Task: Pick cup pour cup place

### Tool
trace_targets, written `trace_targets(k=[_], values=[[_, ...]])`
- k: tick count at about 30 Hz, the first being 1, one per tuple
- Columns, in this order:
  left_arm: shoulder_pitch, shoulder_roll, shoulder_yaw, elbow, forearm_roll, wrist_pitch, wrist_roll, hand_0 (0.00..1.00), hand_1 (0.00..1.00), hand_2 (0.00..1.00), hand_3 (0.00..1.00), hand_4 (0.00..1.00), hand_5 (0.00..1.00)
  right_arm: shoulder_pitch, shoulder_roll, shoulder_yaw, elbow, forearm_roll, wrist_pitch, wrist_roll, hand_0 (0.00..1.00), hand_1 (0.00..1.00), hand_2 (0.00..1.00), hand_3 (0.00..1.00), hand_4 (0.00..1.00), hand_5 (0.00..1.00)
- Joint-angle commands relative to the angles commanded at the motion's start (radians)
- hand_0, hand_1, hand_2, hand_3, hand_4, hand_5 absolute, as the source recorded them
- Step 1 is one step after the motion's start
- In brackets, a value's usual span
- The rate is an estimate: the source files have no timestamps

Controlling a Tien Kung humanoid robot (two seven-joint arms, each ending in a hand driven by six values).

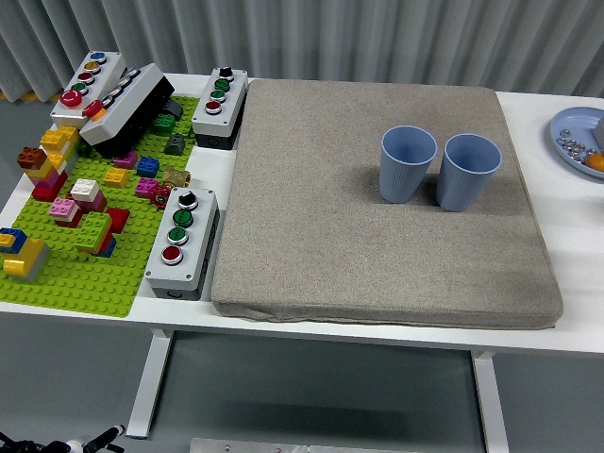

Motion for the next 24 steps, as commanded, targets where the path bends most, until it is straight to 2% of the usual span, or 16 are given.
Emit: trace_targets(k=[24], values=[[0.002,-0.002,-0.008,0.000,0.012,-0.004,0.005,0.848,0.866,0.882,0.776,0.595,0.998,0.011,0.006,-0.002,0.005,0.003,0.005,-0.004,0.861,0.750,0.748,0.753,0.768,0.998]])
